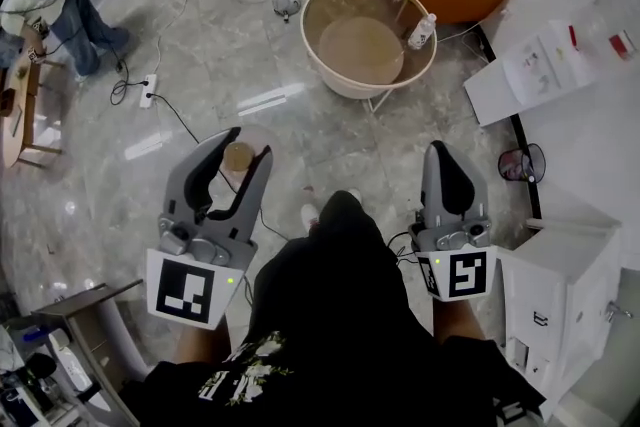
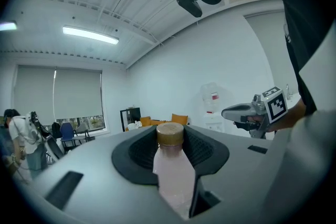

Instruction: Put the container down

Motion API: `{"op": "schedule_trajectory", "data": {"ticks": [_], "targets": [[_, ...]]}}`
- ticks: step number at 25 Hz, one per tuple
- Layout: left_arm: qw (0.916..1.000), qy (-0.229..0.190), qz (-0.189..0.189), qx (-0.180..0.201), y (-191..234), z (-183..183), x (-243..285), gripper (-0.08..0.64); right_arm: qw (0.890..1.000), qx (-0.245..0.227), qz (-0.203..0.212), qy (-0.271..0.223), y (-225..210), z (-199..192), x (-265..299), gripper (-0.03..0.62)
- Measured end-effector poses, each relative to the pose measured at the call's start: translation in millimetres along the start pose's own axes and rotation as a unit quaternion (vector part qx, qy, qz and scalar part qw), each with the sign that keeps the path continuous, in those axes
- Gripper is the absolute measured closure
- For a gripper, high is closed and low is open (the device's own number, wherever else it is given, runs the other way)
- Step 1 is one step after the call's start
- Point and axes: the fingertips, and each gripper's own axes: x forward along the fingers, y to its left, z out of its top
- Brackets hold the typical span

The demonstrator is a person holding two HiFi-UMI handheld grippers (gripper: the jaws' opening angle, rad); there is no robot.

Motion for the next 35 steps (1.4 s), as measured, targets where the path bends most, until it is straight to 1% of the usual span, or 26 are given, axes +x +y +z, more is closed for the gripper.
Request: {"op": "schedule_trajectory", "data": {"ticks": [3,6,9,11,14,16,18,23,26,28,30,35], "targets": [[1.0,0.001,0.002,-0.001,7,-1,-3,0.411,1.0,0.005,0.007,0.005,5,-5,12,0.597],[1.0,0.001,0.01,-0.001,20,-2,-5,0.411,1.0,0.003,0.025,0.003,17,-6,31,0.597],[0.9997,0.007,0.02,0.009,35,-3,-2,0.411,0.999,0.006,0.041,-0.004,23,-8,54,0.597],[0.9996,0.008,0.026,0.013,48,-1,0,0.411,0.999,0.008,0.044,-0.01,26,-7,72,0.597],[0.9994,0.018,0.021,0.021,67,-3,1,0.411,0.999,0.01,0.047,-0.016,34,-3,95,0.597],[0.9991,0.023,0.02,0.028,81,-5,10,0.411,0.999,0.007,0.05,-0.02,37,-1,110,0.597],[0.9994,0.021,0.019,0.021,93,-5,19,0.411,0.999,0.006,0.048,-0.02,36,-2,122,0.597],[0.9999,0.007,0.005,0.012,116,1,44,0.411,0.999,0.015,0.022,-0.023,20,-3,150,0.597],[0.9999,0.005,-0.011,0.004,128,5,65,0.41,0.999,0.015,0.027,-0.022,15,-7,171,0.597],[0.9998,-0.002,-0.017,0.013,138,14,79,0.411,0.999,0.017,0.032,-0.017,11,-11,188,0.597],[0.9996,-0.002,-0.015,0.023,152,19,90,0.411,0.999,0.021,0.037,-0.014,11,-13,208,0.597],[1.0,0.005,-0.003,0.001,190,22,115,0.41,0.998,0.018,0.055,-0.016,12,-7,252,0.597]]}}
